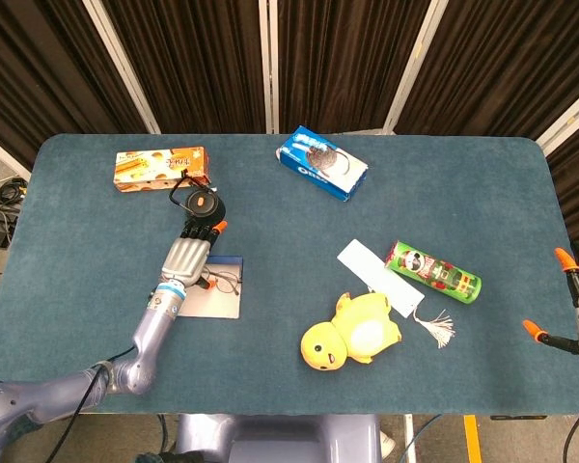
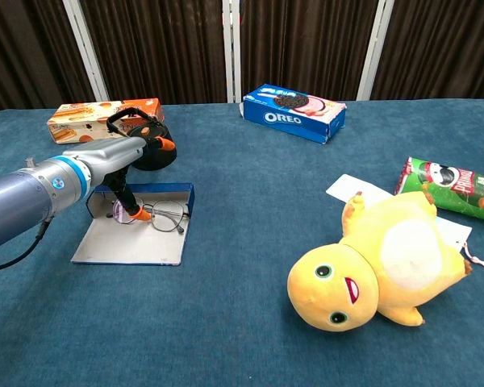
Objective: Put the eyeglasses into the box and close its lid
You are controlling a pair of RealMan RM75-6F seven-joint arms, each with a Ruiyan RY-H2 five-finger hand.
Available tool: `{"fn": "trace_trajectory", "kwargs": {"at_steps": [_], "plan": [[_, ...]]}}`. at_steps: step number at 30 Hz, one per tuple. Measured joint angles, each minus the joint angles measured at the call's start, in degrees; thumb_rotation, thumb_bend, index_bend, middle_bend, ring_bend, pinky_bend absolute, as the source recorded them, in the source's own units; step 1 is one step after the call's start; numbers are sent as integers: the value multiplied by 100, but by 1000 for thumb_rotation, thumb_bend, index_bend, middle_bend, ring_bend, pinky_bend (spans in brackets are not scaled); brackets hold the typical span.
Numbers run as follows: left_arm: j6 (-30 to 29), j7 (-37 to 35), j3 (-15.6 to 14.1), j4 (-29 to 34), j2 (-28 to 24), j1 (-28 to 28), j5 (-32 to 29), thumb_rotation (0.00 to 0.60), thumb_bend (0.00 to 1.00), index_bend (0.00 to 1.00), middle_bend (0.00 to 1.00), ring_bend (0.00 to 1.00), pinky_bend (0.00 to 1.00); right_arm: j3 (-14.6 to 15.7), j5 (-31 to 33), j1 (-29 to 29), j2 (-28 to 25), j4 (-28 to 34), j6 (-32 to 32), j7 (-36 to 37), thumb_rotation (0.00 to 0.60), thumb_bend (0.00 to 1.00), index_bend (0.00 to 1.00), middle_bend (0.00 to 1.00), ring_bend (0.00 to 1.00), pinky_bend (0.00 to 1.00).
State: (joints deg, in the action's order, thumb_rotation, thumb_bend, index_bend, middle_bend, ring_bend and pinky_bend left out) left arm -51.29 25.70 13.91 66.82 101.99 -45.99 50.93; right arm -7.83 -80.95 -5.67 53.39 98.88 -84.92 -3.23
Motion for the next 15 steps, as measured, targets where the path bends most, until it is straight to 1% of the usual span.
{"fn": "trace_trajectory", "kwargs": {"at_steps": [9, 15], "plan": [[153, -507, 125, -717, 274, -151, 208, 600, 159, 0, 0, 0, 0, -3, 50, -25, 31, -23, 56, -63, 600, 0, 0, 0, 0, 0], [227, -598, 231, -973, 366, -225, 195, 600, 215, 0, 0, 0, 0, -5, 91, -40, 41, -38, 100, -69, 600, 0, 0, 0, 0, 0]]}}
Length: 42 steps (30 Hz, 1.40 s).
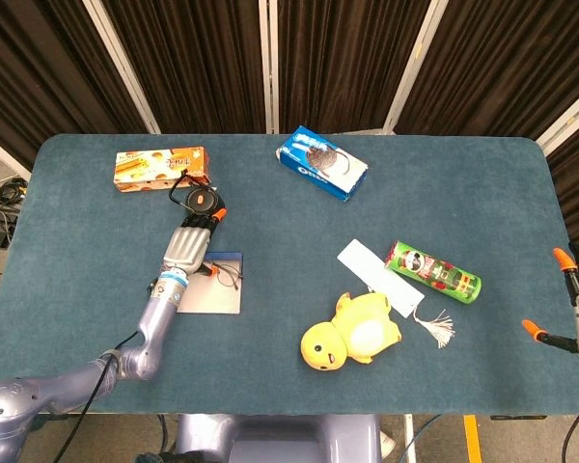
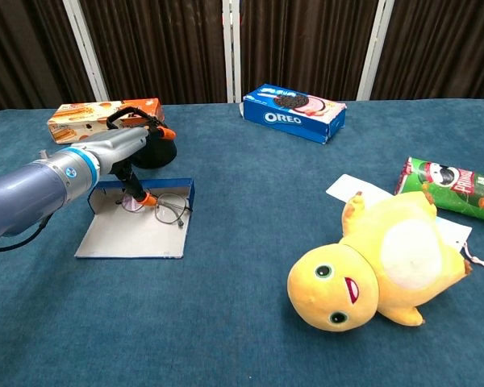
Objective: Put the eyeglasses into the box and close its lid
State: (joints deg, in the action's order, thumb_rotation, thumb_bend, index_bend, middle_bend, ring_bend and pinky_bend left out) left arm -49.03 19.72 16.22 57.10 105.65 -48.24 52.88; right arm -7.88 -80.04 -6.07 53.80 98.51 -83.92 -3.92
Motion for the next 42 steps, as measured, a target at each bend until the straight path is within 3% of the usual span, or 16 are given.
{"fn": "trace_trajectory", "kwargs": {"at_steps": [8, 19, 26, 33, 42], "plan": [[24, 21, -21, 293, -182, 60, -30, 600, 218, 0, 0, 0, 0, -4, 9, 4, -11, 12, -7, 13, 600, 0, 0, 0, 0, 0], [-158, 357, -236, 1572, -744, 199, 31, 600, 218, 0, 0, 0, 0, 7, -48, 32, -59, 53, -58, 82, 600, 0, 0, 0, 0, 0], [-113, 401, -263, 1525, -502, 67, 6, 600, 218, 0, 0, 0, 0, -2, -31, 37, -71, 42, -62, 116, 600, 0, 0, 0, 0, 0], [-130, 618, -260, 1198, -229, -68, -191, 600, 217, 0, 0, 0, 0, -15, 21, 35, -78, -9, -26, 182, 600, 0, 0, 0, 0, 0], [-2, 357, -164, 574, 48, -202, -143, 600, 218, 0, 0, 0, 0, -10, 41, 22, -53, -11, -5, 106, 600, 0, 0, 0, 0, 0]]}}
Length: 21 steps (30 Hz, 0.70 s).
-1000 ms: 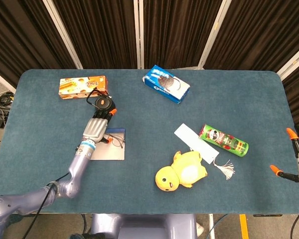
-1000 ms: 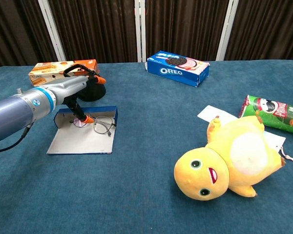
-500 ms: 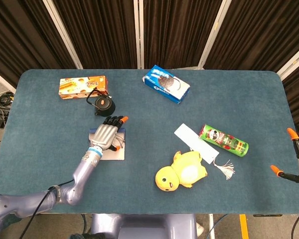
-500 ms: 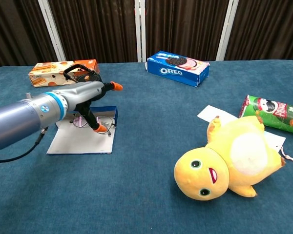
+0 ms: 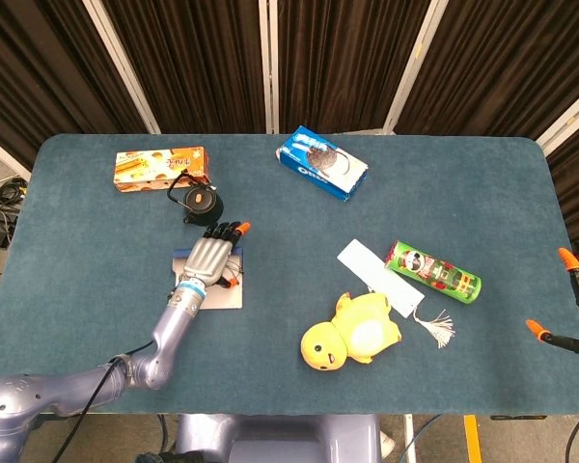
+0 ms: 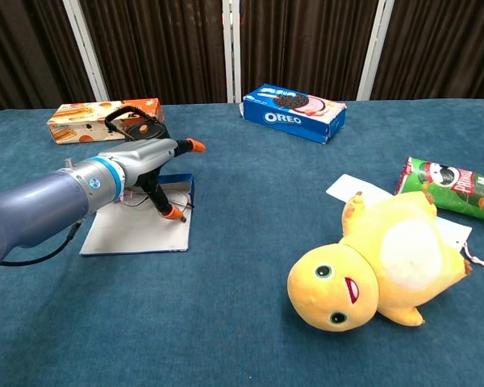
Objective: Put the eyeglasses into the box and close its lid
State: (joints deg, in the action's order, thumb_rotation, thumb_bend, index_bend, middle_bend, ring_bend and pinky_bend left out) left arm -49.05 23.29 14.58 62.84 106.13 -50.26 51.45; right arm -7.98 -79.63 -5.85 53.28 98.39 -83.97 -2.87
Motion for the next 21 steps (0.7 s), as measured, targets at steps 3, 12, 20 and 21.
{"fn": "trace_trajectory", "kwargs": {"at_steps": [3, 12, 20, 21], "plan": [[-2, -37, 31, -141, 36, -33, 43, 600, 218, 0, 0, 0, 0, -5, 23, -4, 4, -11, 14, -4, 600, 0, 0, 0, 0, 0], [-30, -134, 103, -311, -14, -10, 53, 600, 220, 0, 0, 0, 0, -9, 73, -32, 25, -45, 84, -13, 600, 0, 0, 0, 0, 0], [44, -283, 126, -444, -37, 8, 84, 600, 220, 0, 0, 0, 0, -7, 88, -38, 29, -39, 101, -29, 600, 0, 0, 0, 0, 0], [59, -321, 113, -395, -62, 19, 123, 600, 219, 0, 0, 0, 0, -6, 89, -39, 30, -40, 104, -34, 600, 0, 0, 0, 0, 0]]}}
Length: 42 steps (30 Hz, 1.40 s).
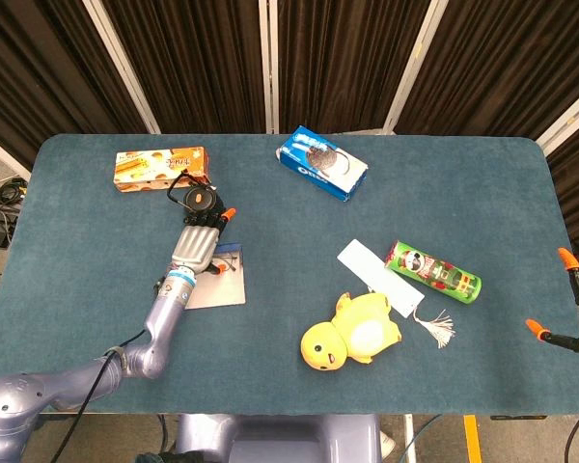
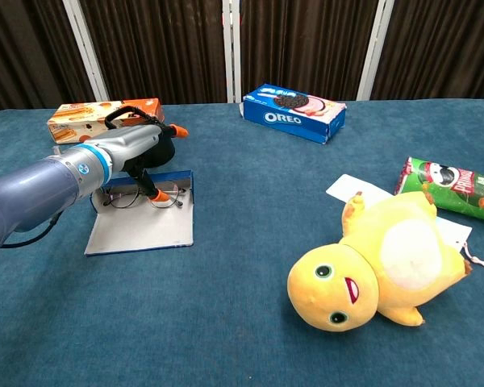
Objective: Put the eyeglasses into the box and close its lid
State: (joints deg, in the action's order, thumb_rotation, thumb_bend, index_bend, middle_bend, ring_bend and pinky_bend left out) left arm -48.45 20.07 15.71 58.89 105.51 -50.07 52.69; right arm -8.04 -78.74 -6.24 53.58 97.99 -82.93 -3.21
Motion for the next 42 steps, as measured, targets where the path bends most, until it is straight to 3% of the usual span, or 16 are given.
{"fn": "trace_trajectory", "kwargs": {"at_steps": [14, 20, 28, 35, 42], "plan": [[-95, -176, -232, 776, -345, 210, 360, 600, 220, 0, 0, 0, 0, -4, 1, -2, -13, -13, 10, 67, 600, 0, 0, 0, 0, 0], [-479, 0, -502, 1664, -730, 533, 489, 600, 220, 0, 0, 0, 0, 9, -73, 18, -47, 22, -36, 137, 600, 0, 0, 0, 0, 0], [-1192, 750, -927, 2846, -1365, 1047, 361, 600, 220, 0, 0, 0, 0, 45, -183, 55, -92, 80, -100, 206, 600, 0, 0, 0, 0, 0], [-1230, 755, -1122, 2862, -1362, 1204, 410, 600, 220, 0, 0, 0, 0, 47, -208, 66, -109, 83, -123, 241, 600, 0, 0, 0, 0, 0], [-1204, 586, -1130, 2434, -1033, 1242, 590, 600, 221, 0, 0, 0, 0, 42, -170, 49, -98, 57, -81, 235, 600, 0, 0, 0, 0, 0]]}}
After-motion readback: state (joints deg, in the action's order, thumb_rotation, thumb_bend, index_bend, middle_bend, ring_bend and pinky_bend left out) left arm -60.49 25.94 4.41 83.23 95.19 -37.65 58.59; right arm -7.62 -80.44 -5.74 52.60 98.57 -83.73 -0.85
